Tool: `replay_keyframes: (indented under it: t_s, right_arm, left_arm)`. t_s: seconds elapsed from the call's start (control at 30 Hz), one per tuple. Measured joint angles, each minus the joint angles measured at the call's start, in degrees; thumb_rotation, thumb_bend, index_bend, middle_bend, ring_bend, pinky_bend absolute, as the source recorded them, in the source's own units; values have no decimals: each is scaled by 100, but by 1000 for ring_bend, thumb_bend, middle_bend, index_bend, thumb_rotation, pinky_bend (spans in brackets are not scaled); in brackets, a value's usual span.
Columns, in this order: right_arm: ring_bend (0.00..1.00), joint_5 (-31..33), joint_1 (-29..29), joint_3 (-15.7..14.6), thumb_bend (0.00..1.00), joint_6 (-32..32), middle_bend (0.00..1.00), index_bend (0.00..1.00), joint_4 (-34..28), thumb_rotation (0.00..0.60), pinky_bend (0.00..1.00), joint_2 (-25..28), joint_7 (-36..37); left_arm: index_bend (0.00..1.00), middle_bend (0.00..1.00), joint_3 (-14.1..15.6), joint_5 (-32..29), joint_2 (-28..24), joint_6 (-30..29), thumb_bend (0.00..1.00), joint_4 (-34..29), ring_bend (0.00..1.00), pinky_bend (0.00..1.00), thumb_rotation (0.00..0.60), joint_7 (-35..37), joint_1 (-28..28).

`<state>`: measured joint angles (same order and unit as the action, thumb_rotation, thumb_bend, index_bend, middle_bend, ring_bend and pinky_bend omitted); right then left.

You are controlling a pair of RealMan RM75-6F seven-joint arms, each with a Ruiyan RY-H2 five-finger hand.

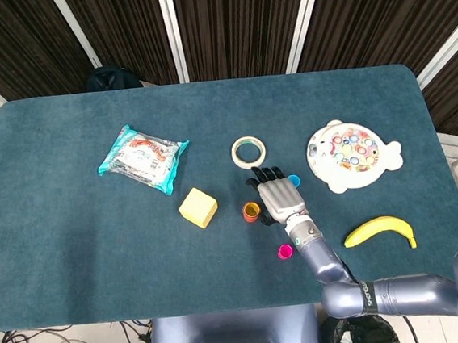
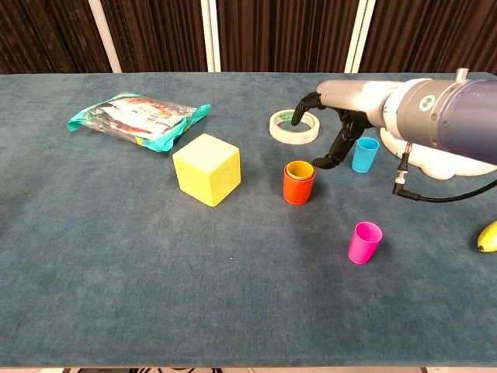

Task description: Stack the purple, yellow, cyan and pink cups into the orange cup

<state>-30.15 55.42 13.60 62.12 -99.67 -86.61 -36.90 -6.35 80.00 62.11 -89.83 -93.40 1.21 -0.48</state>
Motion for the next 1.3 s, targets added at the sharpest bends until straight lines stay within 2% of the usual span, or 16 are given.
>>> replay_keyframes:
  t_s: [0.23, 0.5, 0.83, 1.3]
  right_arm:
    - [50, -12, -53, 112, 391, 174, 0, 235, 169, 600, 48, 139, 71]
    - [50, 228, -122, 122, 391, -71, 0, 279, 625, 600, 48, 239, 205]
    - [50, 388, -150, 49, 391, -393, 0, 308, 1339, 600, 48, 14, 337]
    - [50, 491, -161, -36, 392, -653, 0, 363, 1938, 600, 48, -277, 389]
  left_arm:
    - [27, 32, 0, -5, 1, 1, 273, -3, 0, 0, 600, -11, 1]
    - [27, 32, 0, 1, 2, -18, 273, -18, 0, 0, 600, -37, 6]
    - [27, 32, -3, -19, 3, -3, 272, -3, 0, 0, 600, -38, 5]
    - [27, 32, -3, -22, 3, 5, 273, 0, 0, 0, 600, -34, 3]
